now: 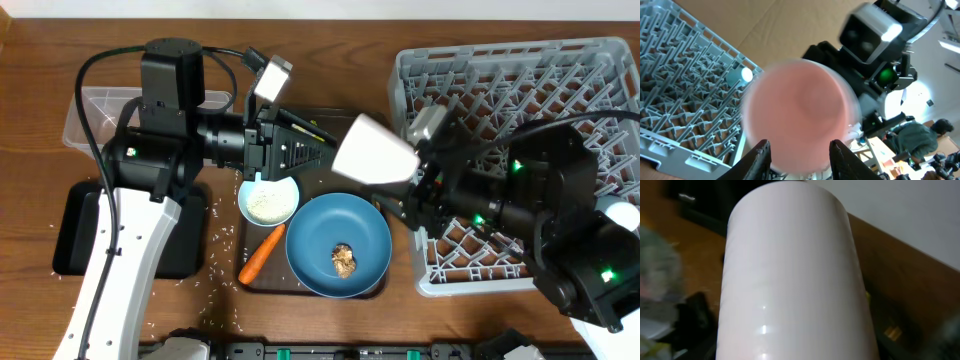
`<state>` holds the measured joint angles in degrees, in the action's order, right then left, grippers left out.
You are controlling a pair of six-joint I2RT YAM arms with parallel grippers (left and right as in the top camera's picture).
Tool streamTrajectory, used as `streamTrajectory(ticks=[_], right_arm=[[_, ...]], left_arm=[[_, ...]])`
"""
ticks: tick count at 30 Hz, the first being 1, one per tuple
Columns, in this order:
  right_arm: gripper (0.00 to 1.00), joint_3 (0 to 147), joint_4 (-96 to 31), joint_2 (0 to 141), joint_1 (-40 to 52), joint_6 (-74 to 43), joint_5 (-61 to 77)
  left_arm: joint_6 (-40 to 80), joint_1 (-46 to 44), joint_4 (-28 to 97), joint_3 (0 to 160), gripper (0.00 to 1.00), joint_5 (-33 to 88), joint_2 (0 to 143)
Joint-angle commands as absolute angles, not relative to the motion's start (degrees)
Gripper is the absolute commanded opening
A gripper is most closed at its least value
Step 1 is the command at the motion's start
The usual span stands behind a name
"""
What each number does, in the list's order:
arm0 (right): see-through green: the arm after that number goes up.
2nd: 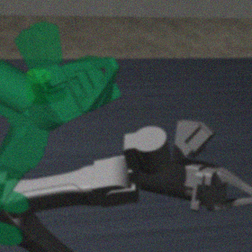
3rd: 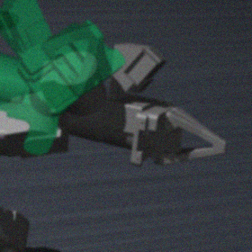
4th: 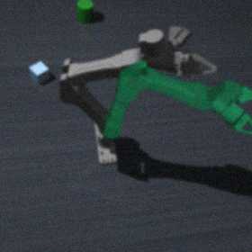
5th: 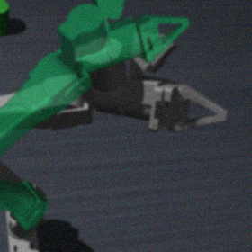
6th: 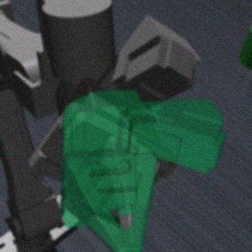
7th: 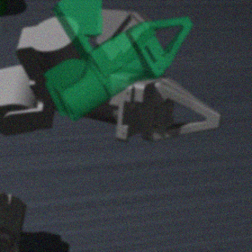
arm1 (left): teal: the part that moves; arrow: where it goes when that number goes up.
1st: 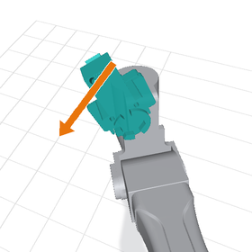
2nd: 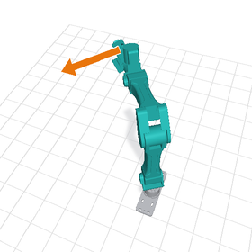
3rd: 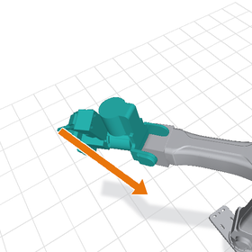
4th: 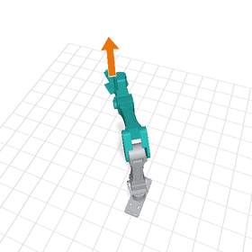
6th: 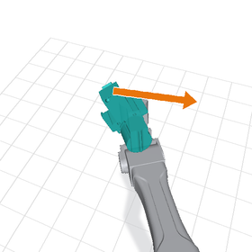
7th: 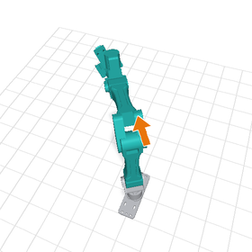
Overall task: Sort waste into correct bins and load items into the dishwasher rack
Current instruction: 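Lift the pink cup and pass it to the right gripper, then place the pink cup upside down in the dish rack with right gripper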
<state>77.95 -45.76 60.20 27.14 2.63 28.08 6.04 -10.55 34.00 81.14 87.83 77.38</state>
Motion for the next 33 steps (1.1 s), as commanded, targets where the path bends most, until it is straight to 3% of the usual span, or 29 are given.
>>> streamTrajectory(ticks=[1,12,20,25,33], right_arm=[[0.55,78.5,-48.2,58.8,23.8,-2.1,17.6],[0.57,78.5,-61.1,57.8,1.9,-16.3,-0.1],[0.57,78.5,-69.7,61.1,-17.1,-26.8,-3.0],[0.57,78.5,-74.2,65.6,-26.8,-27.1,-3.1],[0.57,78.5,-75.9,74.8,-31.9,-25.8,-1.4]], left_arm=[[7.6,-10.3,33.7,81.7,0.40,85.5,76.9],[7.6,-10.3,33.7,81.7,0.41,84.8,76.9],[7.6,-10.3,33.7,81.7,0.40,84.8,76.9],[7.6,-10.3,33.8,81.7,0.40,84.8,76.9],[7.6,-10.3,33.7,81.7,0.40,84.8,76.9]])
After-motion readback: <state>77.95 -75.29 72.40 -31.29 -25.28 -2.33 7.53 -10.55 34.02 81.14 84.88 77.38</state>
